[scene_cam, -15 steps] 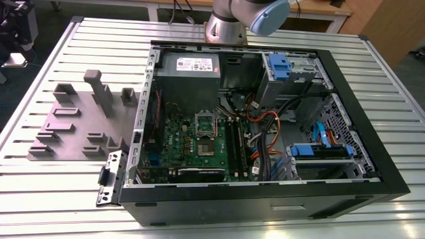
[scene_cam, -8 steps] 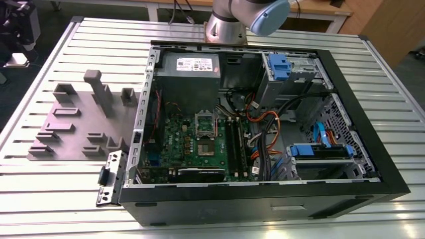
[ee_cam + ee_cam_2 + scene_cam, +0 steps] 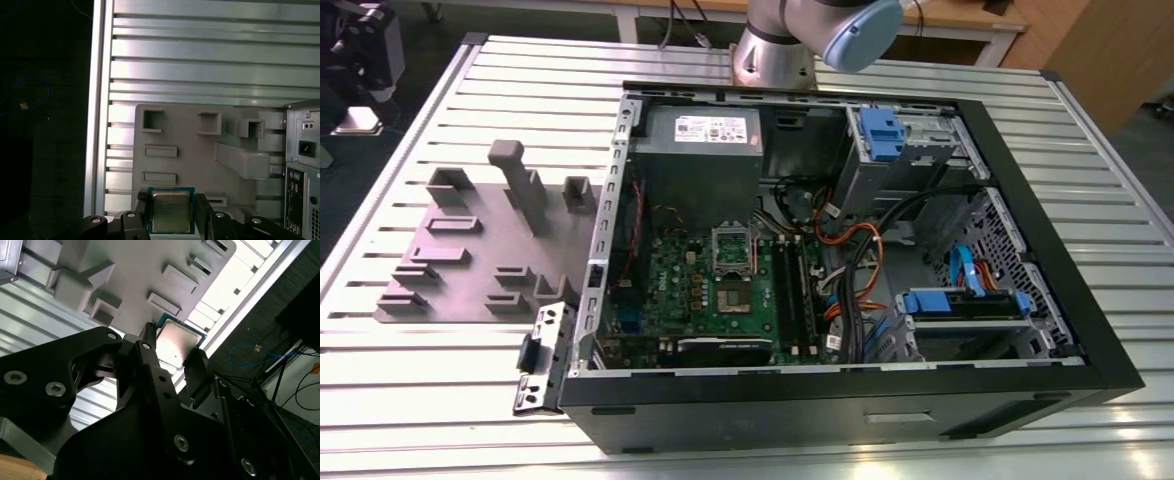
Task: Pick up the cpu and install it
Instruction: 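Pick up the cpu and move it towards the insertion slot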
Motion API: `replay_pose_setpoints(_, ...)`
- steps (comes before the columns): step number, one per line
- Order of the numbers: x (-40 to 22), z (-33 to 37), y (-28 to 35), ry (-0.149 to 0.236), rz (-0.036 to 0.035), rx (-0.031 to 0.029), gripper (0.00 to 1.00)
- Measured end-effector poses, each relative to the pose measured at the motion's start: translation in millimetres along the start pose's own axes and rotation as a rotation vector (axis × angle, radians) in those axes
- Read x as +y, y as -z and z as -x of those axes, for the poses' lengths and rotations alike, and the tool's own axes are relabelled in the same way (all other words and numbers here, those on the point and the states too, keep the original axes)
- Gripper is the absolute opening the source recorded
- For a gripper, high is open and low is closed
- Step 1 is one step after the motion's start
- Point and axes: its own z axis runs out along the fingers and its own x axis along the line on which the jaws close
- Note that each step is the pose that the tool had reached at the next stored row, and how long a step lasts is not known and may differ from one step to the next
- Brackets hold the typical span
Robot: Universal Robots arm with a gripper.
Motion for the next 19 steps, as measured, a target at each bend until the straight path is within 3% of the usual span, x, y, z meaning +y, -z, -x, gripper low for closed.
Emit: replay_pose_setpoints(19, -0.3, 8.9, 0.1, 0.0, 0.0, 0.0001, 0.47)
